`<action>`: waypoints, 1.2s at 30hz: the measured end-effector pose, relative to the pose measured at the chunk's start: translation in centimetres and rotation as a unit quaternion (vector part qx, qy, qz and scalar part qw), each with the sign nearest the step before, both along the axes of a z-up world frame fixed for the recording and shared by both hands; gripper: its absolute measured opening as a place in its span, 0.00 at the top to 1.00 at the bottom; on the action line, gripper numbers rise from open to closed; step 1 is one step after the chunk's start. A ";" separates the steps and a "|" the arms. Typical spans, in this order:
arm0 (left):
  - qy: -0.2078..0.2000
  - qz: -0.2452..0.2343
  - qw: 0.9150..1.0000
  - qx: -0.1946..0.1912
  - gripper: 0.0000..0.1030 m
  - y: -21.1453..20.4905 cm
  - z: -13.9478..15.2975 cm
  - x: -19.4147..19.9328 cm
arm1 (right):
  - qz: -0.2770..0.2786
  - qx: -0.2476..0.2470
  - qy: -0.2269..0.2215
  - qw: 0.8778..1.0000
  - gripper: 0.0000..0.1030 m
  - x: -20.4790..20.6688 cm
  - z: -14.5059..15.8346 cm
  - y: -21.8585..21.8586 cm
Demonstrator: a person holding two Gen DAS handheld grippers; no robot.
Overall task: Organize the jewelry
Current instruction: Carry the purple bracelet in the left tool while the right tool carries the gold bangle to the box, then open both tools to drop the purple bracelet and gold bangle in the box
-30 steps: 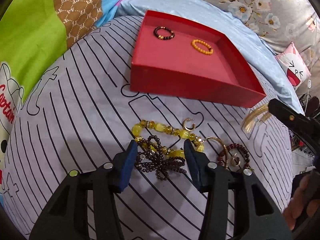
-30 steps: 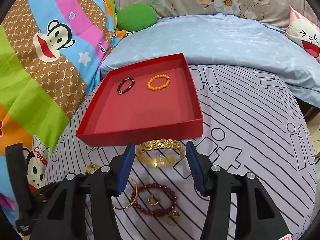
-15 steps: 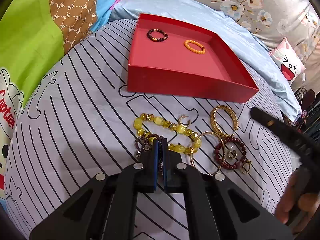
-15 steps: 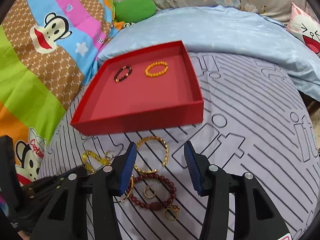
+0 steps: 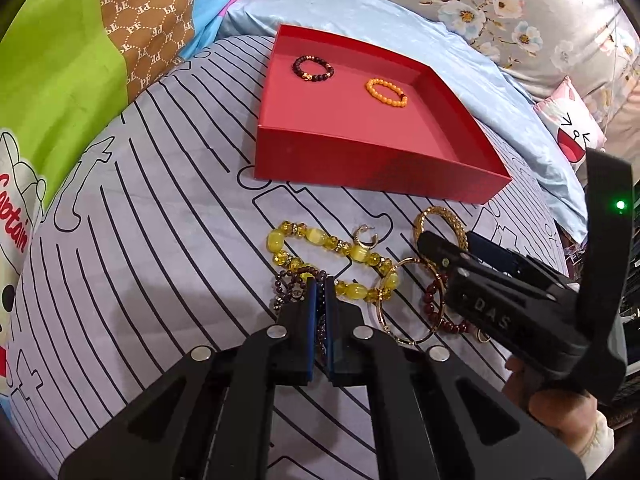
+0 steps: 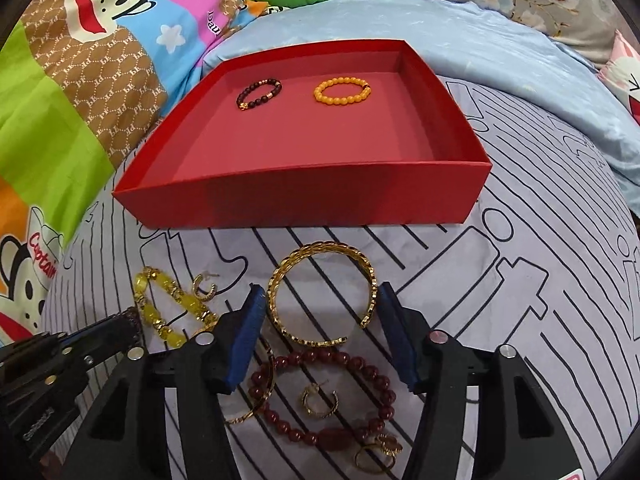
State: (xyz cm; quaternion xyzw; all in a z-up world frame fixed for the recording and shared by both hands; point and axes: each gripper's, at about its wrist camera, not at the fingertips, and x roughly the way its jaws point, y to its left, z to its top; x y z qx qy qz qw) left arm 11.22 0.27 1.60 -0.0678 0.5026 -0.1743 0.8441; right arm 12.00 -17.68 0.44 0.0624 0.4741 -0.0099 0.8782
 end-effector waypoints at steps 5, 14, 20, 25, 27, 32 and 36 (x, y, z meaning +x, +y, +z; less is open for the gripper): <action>-0.002 -0.001 1.000 -0.004 0.97 0.3 0.5 -0.3 | -0.007 0.011 -0.007 1.000 0.48 -0.2 0.3 -0.5; -0.027 -0.017 0.999 -0.018 0.97 0.2 3.9 -0.8 | -0.023 0.036 -0.041 0.998 0.48 -1.9 3.6 -2.2; -0.070 -0.033 0.997 -0.023 0.97 -0.7 8.2 0.0 | -0.030 0.049 -0.072 0.996 0.48 -2.0 6.8 -3.6; -0.118 -0.036 0.992 -0.023 0.97 -1.9 11.6 2.8 | -0.030 0.046 -0.100 0.993 0.48 0.3 9.5 -4.8; -0.138 -0.034 0.990 -0.015 0.97 -2.9 12.5 4.8 | -0.027 0.044 -0.105 0.993 0.48 2.0 10.1 -5.1; -0.138 -0.027 0.990 -0.014 0.97 -4.6 11.8 10.0 | -0.016 0.035 -0.095 0.995 0.47 5.9 9.7 -5.1; -0.124 -0.020 0.992 0.004 0.97 -5.8 9.4 13.4 | -0.010 0.025 -0.075 0.997 0.47 9.1 8.0 -4.6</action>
